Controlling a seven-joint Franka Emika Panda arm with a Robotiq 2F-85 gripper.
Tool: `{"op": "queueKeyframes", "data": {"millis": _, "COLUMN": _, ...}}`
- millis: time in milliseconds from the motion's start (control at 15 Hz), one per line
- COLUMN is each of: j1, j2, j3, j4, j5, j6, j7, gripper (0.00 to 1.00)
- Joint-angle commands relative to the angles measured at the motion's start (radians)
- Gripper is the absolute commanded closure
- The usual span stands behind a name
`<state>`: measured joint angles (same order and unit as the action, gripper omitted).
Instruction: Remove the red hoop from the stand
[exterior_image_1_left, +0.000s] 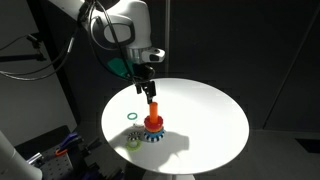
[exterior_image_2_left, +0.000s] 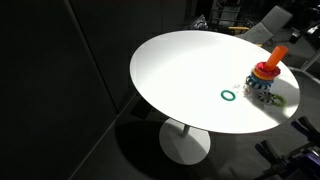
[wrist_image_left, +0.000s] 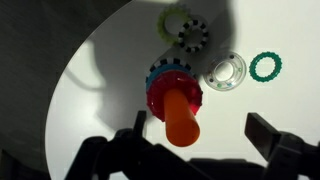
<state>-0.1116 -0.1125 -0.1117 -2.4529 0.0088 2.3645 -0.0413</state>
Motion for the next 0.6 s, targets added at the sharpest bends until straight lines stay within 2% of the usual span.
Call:
{"op": "queueKeyframes", "data": {"millis": 0, "j1": 0.004, "j2": 0.066, "j3": 0.000, "j4": 0.021, "j5": 0.014, "j6": 0.018, "j7": 0.001, "gripper": 0.00}}
{"op": "queueKeyframes", "data": {"millis": 533, "j1": 0.001, "j2": 0.167, "j3": 0.002, "j4": -0.003, "j5": 0.015, "j6": 0.135, "j7": 0.010, "gripper": 0.00}}
